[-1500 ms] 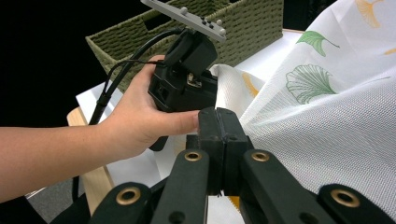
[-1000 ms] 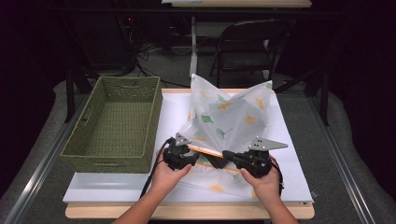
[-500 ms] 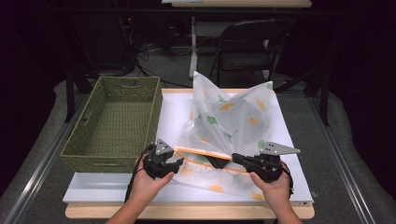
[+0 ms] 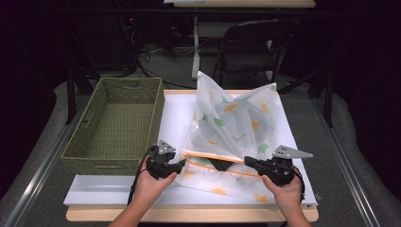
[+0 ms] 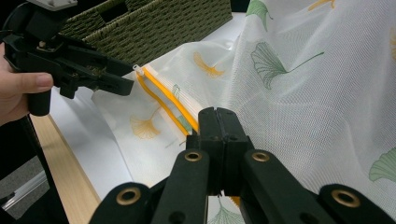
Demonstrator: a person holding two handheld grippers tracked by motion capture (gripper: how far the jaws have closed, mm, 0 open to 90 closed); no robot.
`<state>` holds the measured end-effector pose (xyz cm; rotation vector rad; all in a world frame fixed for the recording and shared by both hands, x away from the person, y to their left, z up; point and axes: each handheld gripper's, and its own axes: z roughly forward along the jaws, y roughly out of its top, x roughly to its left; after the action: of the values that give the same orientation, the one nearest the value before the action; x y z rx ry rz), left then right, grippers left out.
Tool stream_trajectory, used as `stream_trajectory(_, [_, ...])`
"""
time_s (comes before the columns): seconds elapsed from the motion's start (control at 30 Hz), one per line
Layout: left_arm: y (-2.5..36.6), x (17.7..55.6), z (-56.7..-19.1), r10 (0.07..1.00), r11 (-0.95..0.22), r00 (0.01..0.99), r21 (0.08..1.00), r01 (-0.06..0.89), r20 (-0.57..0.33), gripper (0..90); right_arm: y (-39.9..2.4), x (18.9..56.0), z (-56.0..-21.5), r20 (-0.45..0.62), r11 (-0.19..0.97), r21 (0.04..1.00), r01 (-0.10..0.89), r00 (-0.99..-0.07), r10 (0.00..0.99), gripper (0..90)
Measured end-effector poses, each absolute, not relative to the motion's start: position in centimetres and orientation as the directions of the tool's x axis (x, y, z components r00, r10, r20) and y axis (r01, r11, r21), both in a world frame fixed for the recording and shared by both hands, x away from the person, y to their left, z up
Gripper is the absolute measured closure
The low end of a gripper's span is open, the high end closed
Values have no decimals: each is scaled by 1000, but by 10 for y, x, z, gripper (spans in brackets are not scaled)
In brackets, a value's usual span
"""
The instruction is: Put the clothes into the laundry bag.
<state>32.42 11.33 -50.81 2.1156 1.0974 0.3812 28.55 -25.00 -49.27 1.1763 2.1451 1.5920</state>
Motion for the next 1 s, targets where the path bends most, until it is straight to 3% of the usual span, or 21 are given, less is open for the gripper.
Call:
stream_trajectory(0.13, [109, 332, -510, 785, -369, 613, 725, 581, -93, 522, -250, 287, -496, 272, 94, 880, 466, -654, 706, 900])
stream_trajectory(0.43, [97, 318, -497, 764, -396, 645, 771, 498, -24, 556, -248, 288, -500, 281, 99, 870, 482, -652, 704, 900])
stream_trajectory(0.6, [90, 308, -493, 708, -436, 705, 764, 476, -35, 567, -248, 288, -501, 285, 101, 867, 488, -651, 703, 900])
stream_trajectory(0.77, [95, 305, -499, 740, -477, 671, 744, 468, 53, 567, -248, 289, -503, 282, 103, 867, 488, -650, 706, 900])
stream_trajectory(1.0, [108, 313, -504, 786, -439, 617, 732, 521, 32, 569, -249, 289, -504, 284, 102, 864, 493, -646, 709, 900])
